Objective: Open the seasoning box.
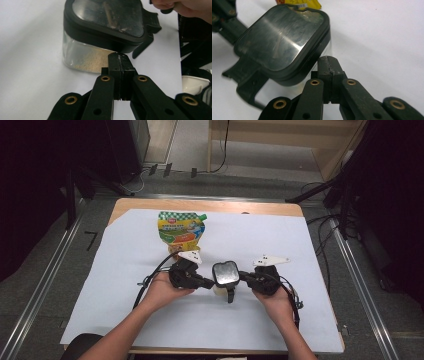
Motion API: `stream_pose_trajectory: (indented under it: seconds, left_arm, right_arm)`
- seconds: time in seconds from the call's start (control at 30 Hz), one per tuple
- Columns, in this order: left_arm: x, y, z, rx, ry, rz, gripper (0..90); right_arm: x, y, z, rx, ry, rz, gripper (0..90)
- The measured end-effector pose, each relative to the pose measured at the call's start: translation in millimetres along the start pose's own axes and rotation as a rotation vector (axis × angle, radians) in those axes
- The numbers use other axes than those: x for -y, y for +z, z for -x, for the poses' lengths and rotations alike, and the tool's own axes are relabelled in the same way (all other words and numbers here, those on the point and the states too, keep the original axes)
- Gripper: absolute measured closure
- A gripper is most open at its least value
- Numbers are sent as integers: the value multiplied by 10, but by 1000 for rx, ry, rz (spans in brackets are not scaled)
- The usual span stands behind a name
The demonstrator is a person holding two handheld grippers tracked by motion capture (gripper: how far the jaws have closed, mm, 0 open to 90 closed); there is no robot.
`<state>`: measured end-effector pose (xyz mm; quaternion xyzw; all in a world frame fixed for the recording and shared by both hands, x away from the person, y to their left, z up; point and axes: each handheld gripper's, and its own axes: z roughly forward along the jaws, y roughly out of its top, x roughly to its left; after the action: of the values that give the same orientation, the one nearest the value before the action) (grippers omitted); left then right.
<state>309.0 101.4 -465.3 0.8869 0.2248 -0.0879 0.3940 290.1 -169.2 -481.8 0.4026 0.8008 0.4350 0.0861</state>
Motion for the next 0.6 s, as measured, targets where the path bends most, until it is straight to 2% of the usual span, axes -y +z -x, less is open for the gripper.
stream_pose_trajectory:
  seconds: [0.07, 0.13, 0.33, 0.47, 0.57, 0.6]
  left_arm:
    - [-3, 11, 7, 13, 4, -1, 900]
    - [-6, 12, 2, 18, -9, -2, 900]
    - [-6, -99, 4, 25, -8, 13, 871]
    - [-6, -143, -14, 15, -25, 18, 773]
    - [3, -177, -27, -11, -27, 21, 731]
    - [11, -190, -38, -10, -32, 23, 681]
  right_arm:
    - [-1, -1, 2, 0, 0, -2, 900]
    - [-8, -27, 11, -14, 3, -20, 900]
    - [-2, -179, -5, -7, 5, -2, 900]
    - [41, -262, -38, -15, 9, -6, 900]
    - [90, -308, -110, -12, -9, -23, 900]
    - [122, -339, -171, -13, -15, -32, 900]
